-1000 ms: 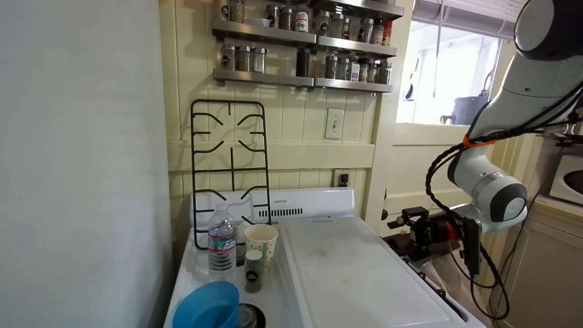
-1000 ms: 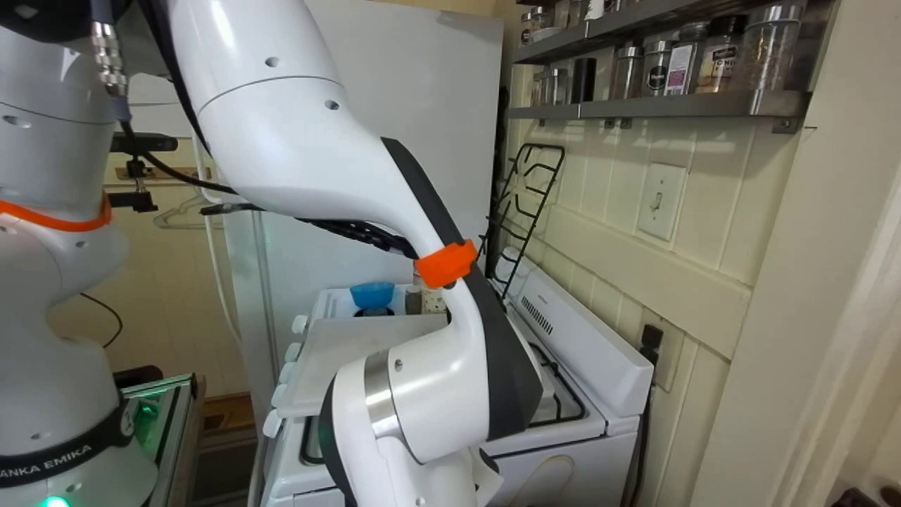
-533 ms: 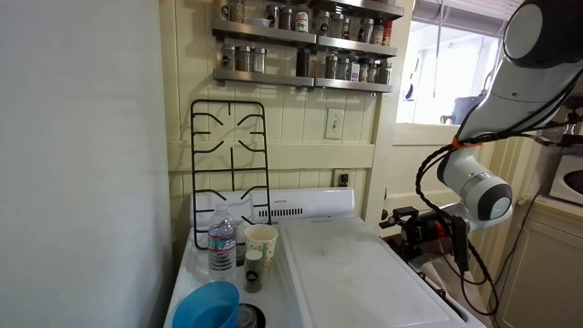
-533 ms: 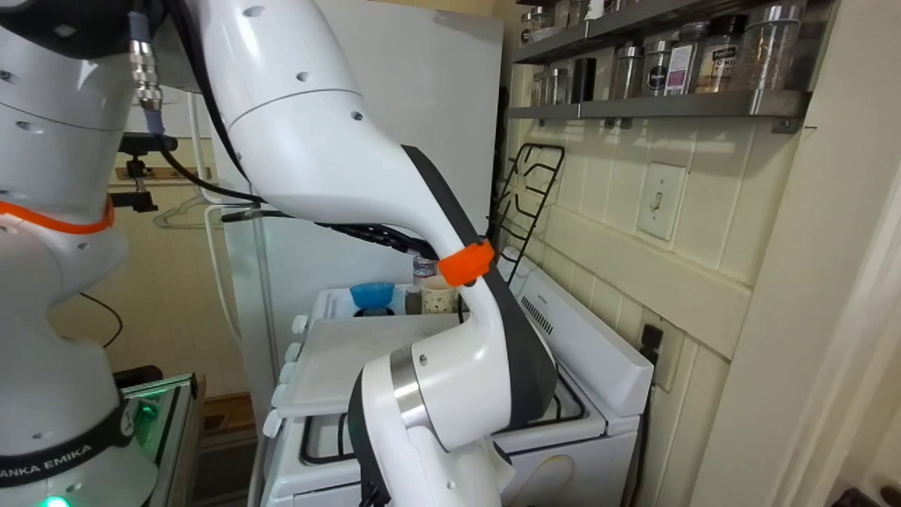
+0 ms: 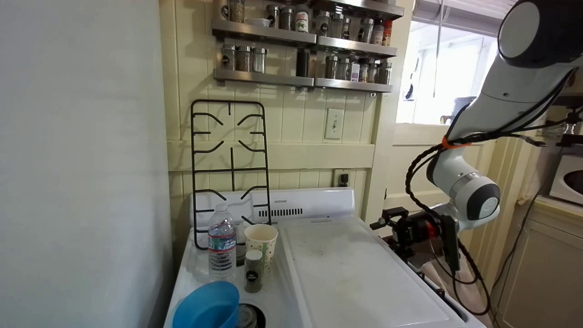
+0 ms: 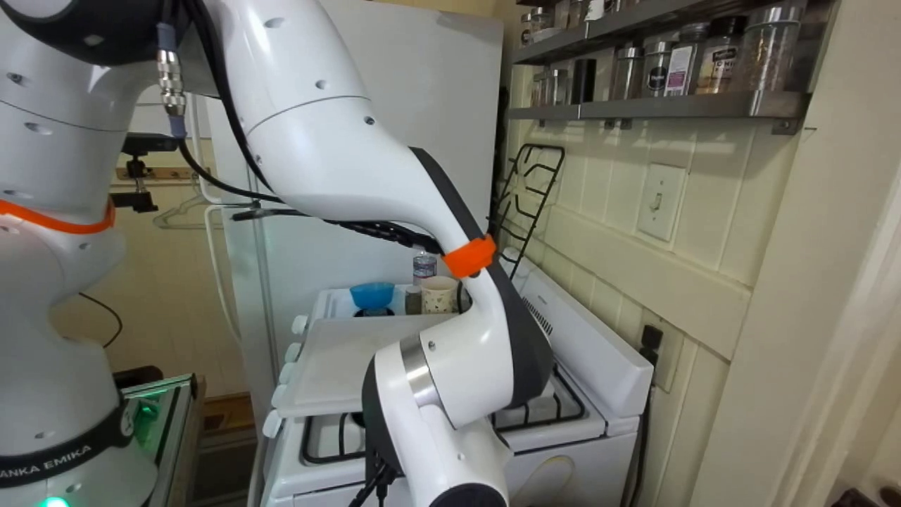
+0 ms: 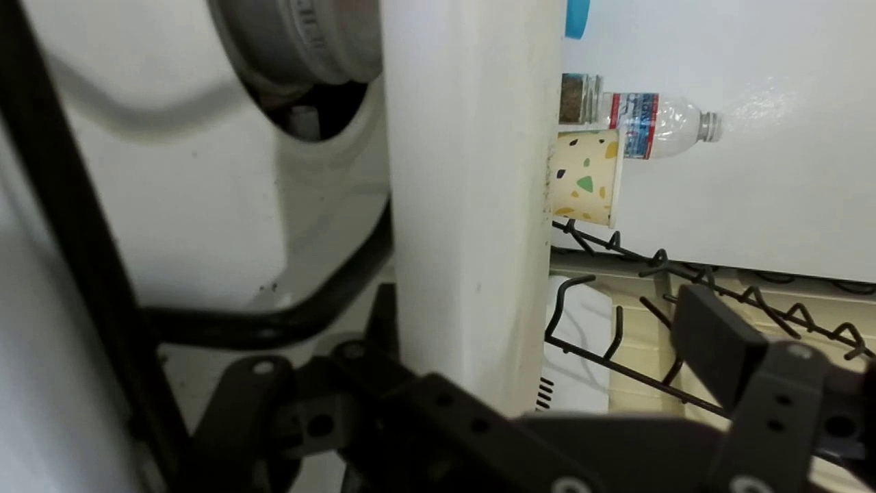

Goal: Move the chopping board to the left

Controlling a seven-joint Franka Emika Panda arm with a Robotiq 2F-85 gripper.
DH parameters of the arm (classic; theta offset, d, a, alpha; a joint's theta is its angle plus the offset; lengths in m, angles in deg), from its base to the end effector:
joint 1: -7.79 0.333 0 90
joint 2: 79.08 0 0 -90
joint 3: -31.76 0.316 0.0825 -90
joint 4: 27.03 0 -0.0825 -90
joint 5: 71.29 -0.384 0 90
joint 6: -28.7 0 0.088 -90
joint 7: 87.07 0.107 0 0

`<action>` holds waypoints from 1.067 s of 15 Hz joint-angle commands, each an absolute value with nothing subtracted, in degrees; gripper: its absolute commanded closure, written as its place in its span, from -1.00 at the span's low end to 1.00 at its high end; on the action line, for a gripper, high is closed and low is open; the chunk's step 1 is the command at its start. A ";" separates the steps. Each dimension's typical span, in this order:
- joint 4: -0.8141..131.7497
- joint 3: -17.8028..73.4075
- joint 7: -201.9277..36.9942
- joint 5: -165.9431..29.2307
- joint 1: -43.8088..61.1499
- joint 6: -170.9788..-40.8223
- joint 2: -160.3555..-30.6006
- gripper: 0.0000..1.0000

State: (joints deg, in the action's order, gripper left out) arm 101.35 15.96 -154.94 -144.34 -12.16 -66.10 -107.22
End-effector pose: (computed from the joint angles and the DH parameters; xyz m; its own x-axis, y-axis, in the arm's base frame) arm 0.4261 -0.2001 0.1498 0.9398 -0.3418 -0.0033 -0.1112 -0.2968 -0.9484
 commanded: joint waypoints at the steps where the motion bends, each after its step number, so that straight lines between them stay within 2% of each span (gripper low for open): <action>1: 103.61 16.58 -155.12 -145.52 -12.21 -64.24 -106.27 -1.00; 11: 108.20 15.84 -162.12 -143.82 -11.67 -60.42 -99.40 -1.00; 12: 108.40 15.81 -162.24 -143.88 -11.55 -60.68 -99.19 -0.89; 13: 108.51 15.79 -162.40 -144.00 -11.46 -60.96 -99.07 -0.48; 16: 108.64 15.74 -162.35 -144.02 -11.21 -61.78 -99.29 -0.01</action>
State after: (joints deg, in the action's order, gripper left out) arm 106.93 16.44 -161.91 -143.97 -12.02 -61.65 -101.68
